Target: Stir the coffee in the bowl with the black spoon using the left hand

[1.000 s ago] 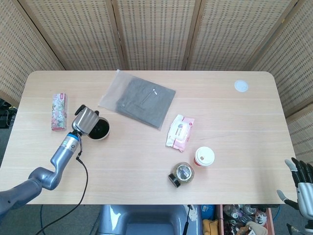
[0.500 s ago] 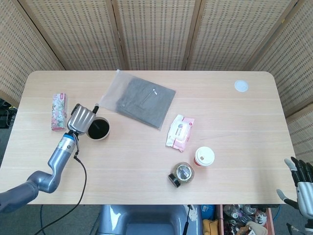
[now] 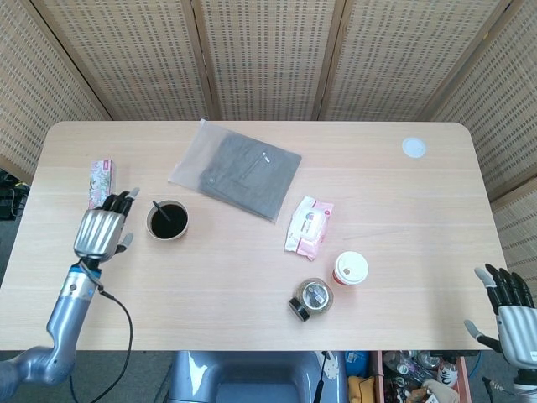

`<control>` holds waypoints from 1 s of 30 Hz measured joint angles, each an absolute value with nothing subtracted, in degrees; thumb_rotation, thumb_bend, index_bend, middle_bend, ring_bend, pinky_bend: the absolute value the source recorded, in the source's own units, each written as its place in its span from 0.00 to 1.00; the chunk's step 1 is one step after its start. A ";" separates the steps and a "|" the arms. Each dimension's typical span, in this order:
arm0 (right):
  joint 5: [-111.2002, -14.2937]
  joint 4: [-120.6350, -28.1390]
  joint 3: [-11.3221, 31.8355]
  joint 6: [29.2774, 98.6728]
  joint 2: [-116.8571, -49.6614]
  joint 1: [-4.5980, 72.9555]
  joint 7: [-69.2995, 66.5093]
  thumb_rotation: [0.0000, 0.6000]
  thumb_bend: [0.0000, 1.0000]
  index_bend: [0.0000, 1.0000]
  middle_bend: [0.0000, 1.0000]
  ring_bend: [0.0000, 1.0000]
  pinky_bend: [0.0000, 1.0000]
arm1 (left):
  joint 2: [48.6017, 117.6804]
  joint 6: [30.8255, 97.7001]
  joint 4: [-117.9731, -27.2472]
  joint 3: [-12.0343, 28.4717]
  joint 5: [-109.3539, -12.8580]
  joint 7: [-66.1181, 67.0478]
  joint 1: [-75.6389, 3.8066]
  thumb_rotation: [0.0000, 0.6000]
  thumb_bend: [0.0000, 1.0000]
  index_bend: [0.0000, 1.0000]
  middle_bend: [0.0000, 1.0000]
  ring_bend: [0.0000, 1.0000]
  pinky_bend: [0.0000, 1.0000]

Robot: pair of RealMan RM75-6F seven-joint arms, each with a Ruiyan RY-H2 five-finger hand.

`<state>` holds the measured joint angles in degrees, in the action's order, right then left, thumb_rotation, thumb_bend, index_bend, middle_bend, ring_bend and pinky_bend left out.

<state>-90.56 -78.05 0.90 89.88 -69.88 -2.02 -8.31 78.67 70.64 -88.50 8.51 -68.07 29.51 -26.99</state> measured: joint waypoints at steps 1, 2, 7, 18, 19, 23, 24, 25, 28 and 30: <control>-90.58 -78.06 0.88 89.85 -69.90 -1.98 -8.29 1.00 0.36 0.12 0.15 0.00 0.01 | 77.68 71.95 -89.69 8.11 -68.29 28.00 -25.56 1.00 0.31 0.00 0.10 0.08 0.39; -90.63 -78.07 0.85 89.82 -69.92 -1.94 -8.29 1.00 0.36 0.12 0.15 0.00 0.01 | 76.83 73.26 -90.60 7.64 -68.61 26.61 -24.20 1.00 0.31 0.00 0.07 0.04 0.33; -90.87 -78.12 0.78 89.73 -70.07 -1.68 -8.10 1.00 0.36 0.13 0.15 0.00 0.01 | 74.33 78.69 -92.69 4.73 -71.62 19.85 -18.57 1.00 0.25 0.00 0.00 0.00 0.08; -91.11 -79.27 0.67 88.83 -69.97 -0.93 -4.76 1.00 0.36 0.14 0.13 0.00 0.01 | 74.71 87.95 -90.06 -0.82 -79.63 8.65 -9.95 1.00 0.15 0.00 0.00 0.00 0.00; -91.11 -79.53 0.65 88.67 -69.97 -0.83 -4.45 1.00 0.36 0.14 0.13 0.00 0.01 | 74.94 88.85 -89.58 -1.49 -80.52 7.96 -8.97 1.00 0.15 0.00 0.00 0.00 0.00; -91.27 -80.04 0.56 88.39 -70.00 -0.50 -3.97 1.00 0.36 0.14 0.13 0.00 0.01 | 75.97 91.82 -87.58 -3.64 -83.12 5.87 -5.52 1.00 0.15 0.00 0.00 0.00 0.00; -91.33 -80.19 0.52 88.34 -69.98 -0.44 -3.84 1.00 0.36 0.14 0.13 0.00 0.01 | 76.23 92.22 -87.40 -3.84 -83.22 5.38 -4.75 1.00 0.15 0.00 0.00 0.00 0.00; -91.38 -80.31 0.50 88.33 -69.96 -0.39 -3.83 1.00 0.36 0.14 0.13 0.00 0.01 | 76.37 92.37 -87.32 -4.01 -83.17 5.08 -4.22 1.00 0.15 0.00 0.00 0.00 0.00; -91.45 -80.50 0.47 88.35 -69.90 -0.32 -3.73 1.00 0.36 0.14 0.13 0.00 0.01 | 76.47 92.29 -87.23 -4.55 -83.01 4.57 -3.17 1.00 0.15 0.00 0.00 0.00 0.00; -91.55 -80.55 0.43 88.48 -69.90 -0.30 -3.65 1.00 0.36 0.14 0.12 0.00 0.01 | 76.24 91.86 -87.26 -4.69 -83.17 4.52 -2.84 1.00 0.15 0.00 0.00 0.00 0.00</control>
<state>-91.55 -80.55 0.43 88.48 -69.90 -0.30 -3.65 76.24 91.86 -87.26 -4.69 -83.17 4.52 -2.84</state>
